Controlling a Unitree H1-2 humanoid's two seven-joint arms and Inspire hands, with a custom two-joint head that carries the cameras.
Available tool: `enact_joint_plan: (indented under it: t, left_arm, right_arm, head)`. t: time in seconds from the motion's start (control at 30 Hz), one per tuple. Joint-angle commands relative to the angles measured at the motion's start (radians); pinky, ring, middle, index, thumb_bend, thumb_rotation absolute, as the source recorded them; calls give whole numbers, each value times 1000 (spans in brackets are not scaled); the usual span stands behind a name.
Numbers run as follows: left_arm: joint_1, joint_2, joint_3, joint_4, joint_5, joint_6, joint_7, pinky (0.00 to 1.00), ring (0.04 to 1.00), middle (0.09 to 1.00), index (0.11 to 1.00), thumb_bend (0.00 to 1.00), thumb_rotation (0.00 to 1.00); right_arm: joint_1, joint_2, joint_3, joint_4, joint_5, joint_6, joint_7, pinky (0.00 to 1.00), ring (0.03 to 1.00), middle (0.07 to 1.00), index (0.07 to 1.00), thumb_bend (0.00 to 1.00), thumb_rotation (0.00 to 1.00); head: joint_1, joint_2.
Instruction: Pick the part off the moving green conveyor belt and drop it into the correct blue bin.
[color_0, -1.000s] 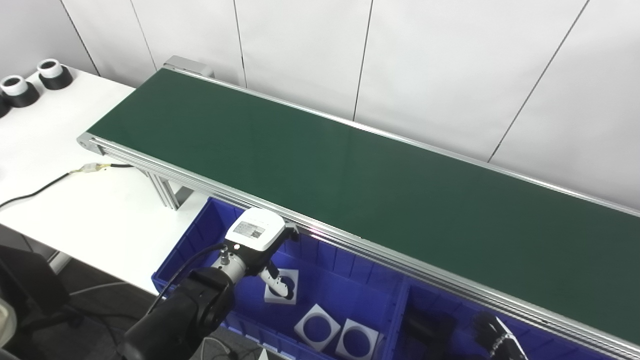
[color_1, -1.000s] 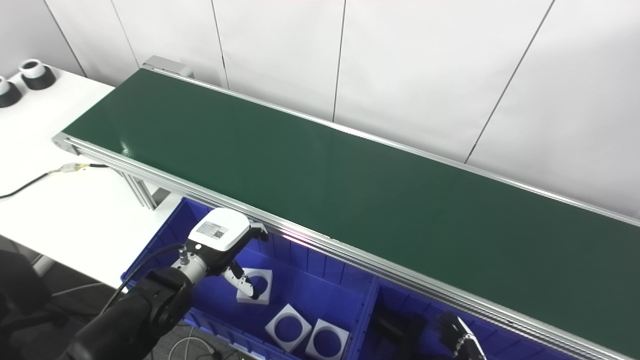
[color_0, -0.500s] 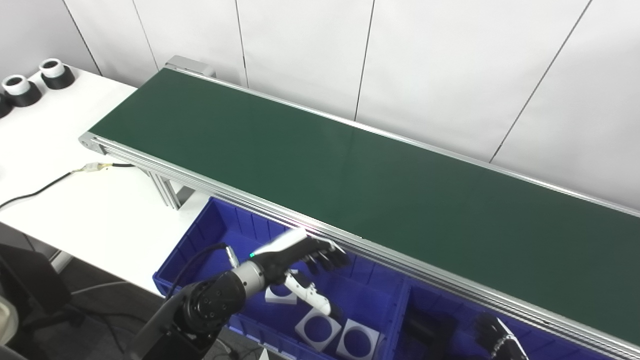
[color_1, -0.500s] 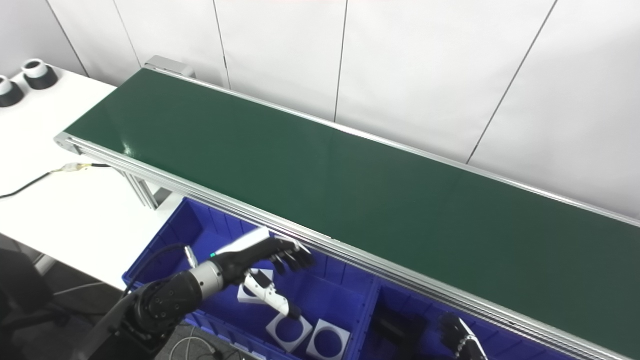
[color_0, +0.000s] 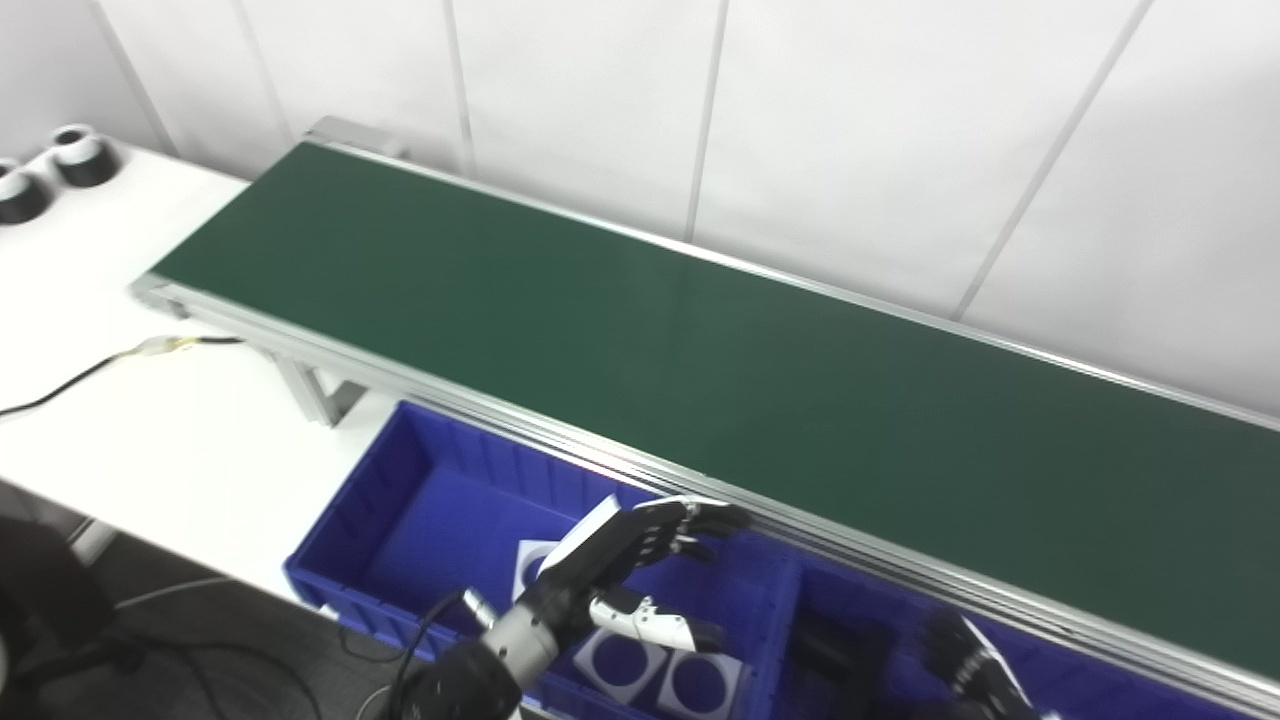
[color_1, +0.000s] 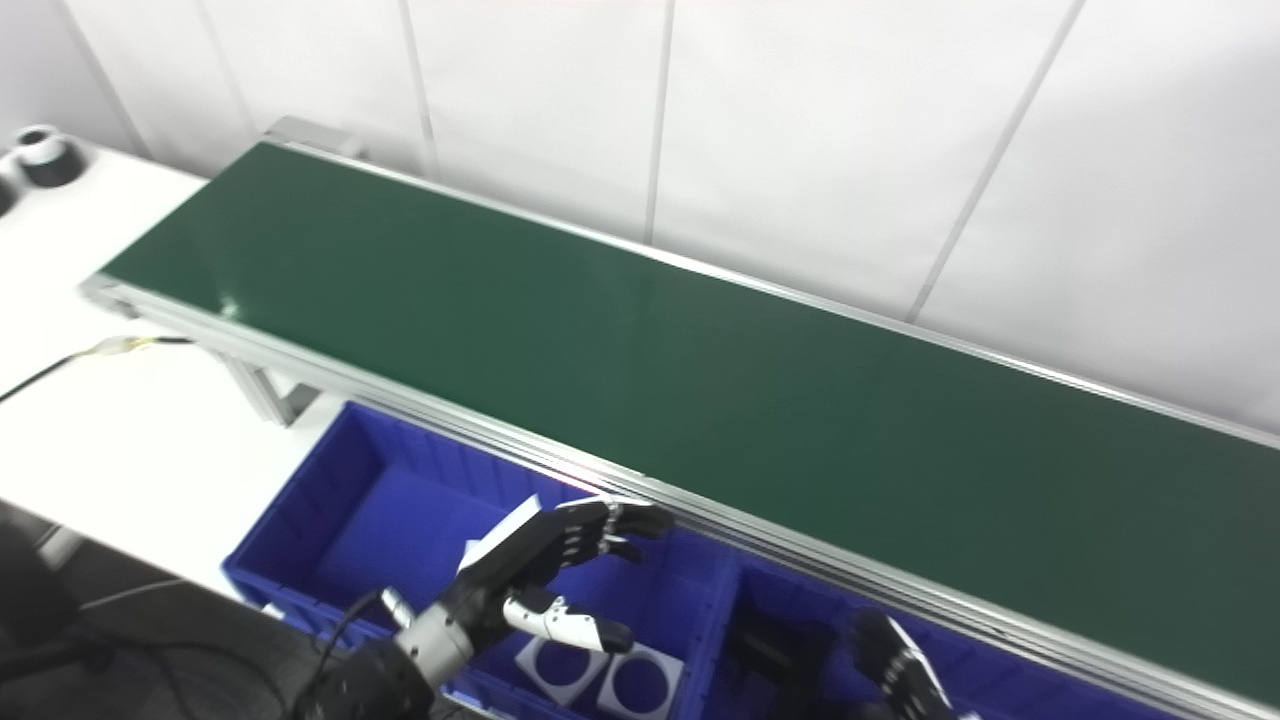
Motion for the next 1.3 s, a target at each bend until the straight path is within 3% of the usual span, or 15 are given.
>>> enact_joint_plan:
  t: [0.0, 0.03, 0.07, 0.1, 0.13, 0.17, 0.2, 0.23, 0.27, 0.43, 0.67, 0.93, 1.07, 1.27]
  left_arm:
    - [-39, 9, -25, 39, 40, -120, 64, 821, 876, 892, 817, 817, 636]
    - [-45, 16, -38, 54, 43, -122, 81, 832, 886, 900, 827, 818, 676]
    - [-60, 30, -61, 81, 54, -122, 110, 837, 890, 902, 831, 818, 689]
    - [-71, 42, -81, 99, 61, -122, 136, 842, 898, 909, 842, 821, 762]
    - [-86, 57, -105, 126, 74, -122, 164, 844, 902, 913, 848, 822, 800]
    - [-97, 71, -128, 146, 82, -122, 191, 837, 903, 918, 853, 869, 891]
    - [-108, 86, -149, 169, 84, -122, 214, 835, 903, 920, 855, 885, 923]
    - [-116, 101, -170, 186, 84, -122, 237, 822, 896, 918, 853, 917, 961]
    - [-123, 115, -191, 203, 79, -122, 254, 806, 888, 912, 847, 942, 984]
    - [-147, 161, -259, 279, 16, -122, 279, 808, 886, 909, 842, 997, 1000]
    - [-158, 193, -311, 308, 12, -122, 333, 815, 884, 907, 838, 951, 1000]
    - [-154, 185, -332, 311, -8, -122, 355, 805, 882, 905, 824, 960, 1000]
    - [-142, 183, -350, 277, 24, -122, 404, 799, 884, 908, 820, 955, 1000]
    - [-112, 184, -383, 209, 61, -122, 502, 926, 966, 974, 928, 919, 1000]
  right_arm:
    - [5, 23, 17, -42, -35, -41, -39, 823, 853, 850, 844, 764, 885]
    - [6, 26, 24, -40, -46, -41, -53, 833, 854, 849, 841, 769, 902]
    - [7, 31, 37, -37, -66, -40, -76, 836, 854, 849, 840, 770, 907]
    - [7, 32, 48, -35, -79, -40, -94, 852, 857, 849, 842, 767, 925]
    - [6, 36, 62, -31, -92, -40, -114, 860, 859, 849, 843, 765, 934]
    - [6, 37, 73, -27, -100, -40, -130, 875, 865, 850, 847, 771, 954]
    - [3, 41, 88, -19, -110, -40, -150, 880, 867, 850, 849, 773, 961]
    - [1, 42, 100, -13, -117, -40, -167, 880, 870, 852, 852, 771, 972]
    - [-2, 45, 113, -3, -127, -40, -186, 878, 872, 853, 856, 764, 980]
    - [-17, 51, 162, 40, -148, -40, -259, 894, 887, 866, 862, 805, 997]
    - [-25, 39, 197, 55, -139, -40, -306, 910, 894, 872, 863, 831, 1000]
    - [-18, 17, 199, 42, -128, -40, -322, 895, 885, 864, 857, 840, 1000]
    - [-13, 2, 204, 25, -111, -41, -312, 886, 884, 868, 859, 831, 1000]
    - [-10, -20, 221, -2, -105, -41, -326, 886, 889, 890, 873, 848, 1000]
  head:
    - [-64, -13]
    - [-64, -13]
    - [-123, -28]
    - [-123, -28]
    - [-170, -41]
    - [-170, -41]
    - [-237, -61]
    - [-237, -61]
    - [-283, -76]
    - [-347, -102]
    - [-329, -110]
    - [-251, -107]
    - [-224, -104]
    - [-198, -104]
